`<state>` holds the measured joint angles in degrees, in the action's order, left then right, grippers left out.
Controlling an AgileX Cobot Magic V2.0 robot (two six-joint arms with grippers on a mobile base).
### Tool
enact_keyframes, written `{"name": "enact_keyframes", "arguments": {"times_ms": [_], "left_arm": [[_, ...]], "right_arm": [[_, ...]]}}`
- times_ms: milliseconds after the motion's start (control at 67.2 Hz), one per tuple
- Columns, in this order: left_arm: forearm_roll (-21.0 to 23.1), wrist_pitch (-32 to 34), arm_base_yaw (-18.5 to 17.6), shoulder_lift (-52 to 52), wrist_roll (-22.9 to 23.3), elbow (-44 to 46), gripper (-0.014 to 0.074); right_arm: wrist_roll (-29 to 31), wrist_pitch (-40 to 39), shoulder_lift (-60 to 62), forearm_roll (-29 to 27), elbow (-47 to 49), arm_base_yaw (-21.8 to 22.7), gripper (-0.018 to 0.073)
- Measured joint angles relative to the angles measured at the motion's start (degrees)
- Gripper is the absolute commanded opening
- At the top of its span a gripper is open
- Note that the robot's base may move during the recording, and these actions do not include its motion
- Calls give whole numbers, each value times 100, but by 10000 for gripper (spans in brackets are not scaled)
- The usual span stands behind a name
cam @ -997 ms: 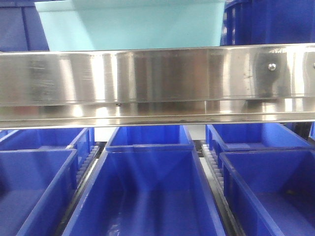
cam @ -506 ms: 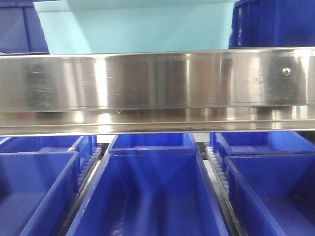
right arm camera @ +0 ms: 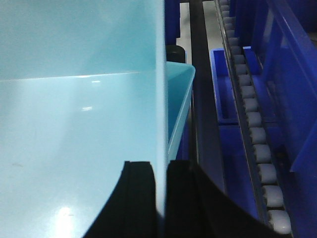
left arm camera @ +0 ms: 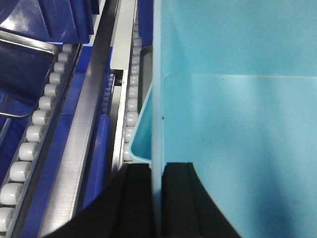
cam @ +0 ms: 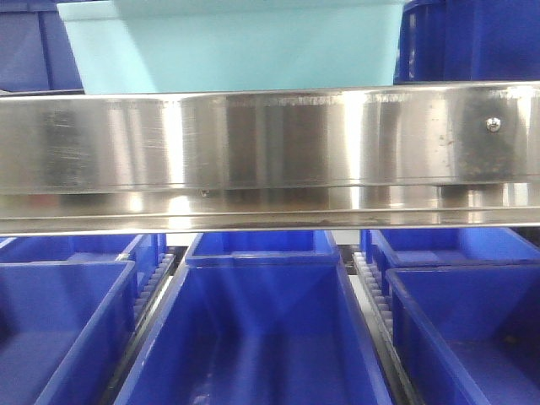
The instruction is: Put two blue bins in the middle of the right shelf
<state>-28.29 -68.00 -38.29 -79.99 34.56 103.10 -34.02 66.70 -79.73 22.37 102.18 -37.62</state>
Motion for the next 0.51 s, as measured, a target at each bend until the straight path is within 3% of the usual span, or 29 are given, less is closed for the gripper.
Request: {"name": "enact_keyframes", "arguments": {"times_ms": [506], "left_arm": [[-9, 45, 0, 0, 0, 0, -111]], "right_arm": [[0, -30, 0, 0, 0, 0, -164]]}}
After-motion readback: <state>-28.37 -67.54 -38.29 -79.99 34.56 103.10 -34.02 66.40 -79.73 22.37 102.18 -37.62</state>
